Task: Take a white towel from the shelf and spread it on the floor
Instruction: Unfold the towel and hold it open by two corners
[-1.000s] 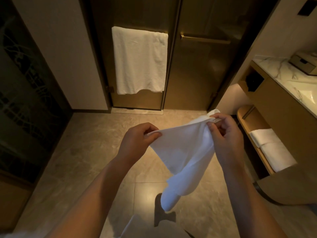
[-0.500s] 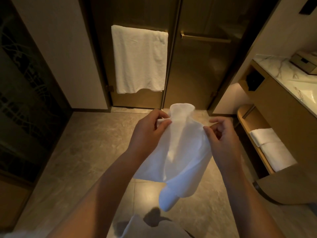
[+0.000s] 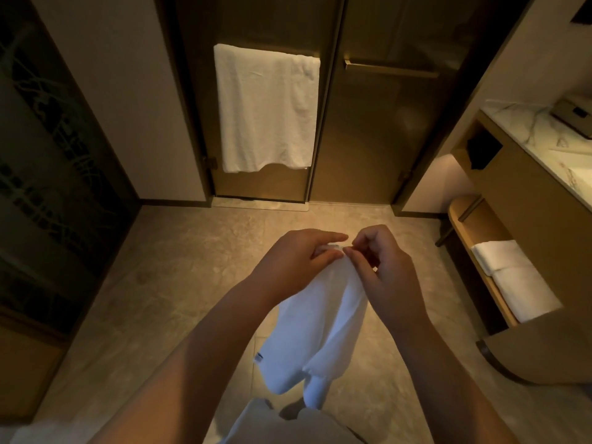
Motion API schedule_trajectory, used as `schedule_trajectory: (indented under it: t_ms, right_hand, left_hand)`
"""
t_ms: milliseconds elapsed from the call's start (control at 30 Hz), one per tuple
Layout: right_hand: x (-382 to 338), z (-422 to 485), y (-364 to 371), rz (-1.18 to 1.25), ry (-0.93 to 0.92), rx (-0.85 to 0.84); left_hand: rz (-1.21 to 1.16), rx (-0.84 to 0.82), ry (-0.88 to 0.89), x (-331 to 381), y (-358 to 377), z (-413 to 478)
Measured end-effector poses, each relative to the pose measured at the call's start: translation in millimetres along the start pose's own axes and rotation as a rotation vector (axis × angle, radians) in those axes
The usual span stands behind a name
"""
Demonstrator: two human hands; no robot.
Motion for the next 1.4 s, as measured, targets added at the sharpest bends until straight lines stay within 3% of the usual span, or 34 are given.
schedule_trajectory:
  t_ms: [433,767,933,1233,1400]
  right_hand:
    - [-3,-5,-6,0.013,-0.016,0.023]
    - [-3,-3,-9,0.023,0.043,0.108]
    - [6,-19,-4,0.004,0.111,0.072]
    - [29,-42,-7,-0.106,0.274,0.190]
    - [34,-41,-8,-0.115,0.312,0.174]
  left_hand:
    - [-0.062,-0.106,-0.047,4,4,-4]
    - [0.047,0.122,-0.001,20,1,-7]
    - [0.011,0.276,0.002,28,-21,-5]
    - [0.009,0.408,-0.048,21,-39,-7]
    - [0.032,0.398,-0.065,13,-40,-8]
Point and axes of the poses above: each hand's wrist, its own z-axis towards the middle knuckle, its own y-axis out of the palm, x = y × z, the point moved 5 cm from there along z, towards the middle knuckle, and after that the axes turned 8 degrees about x, right-handed, at the moved point
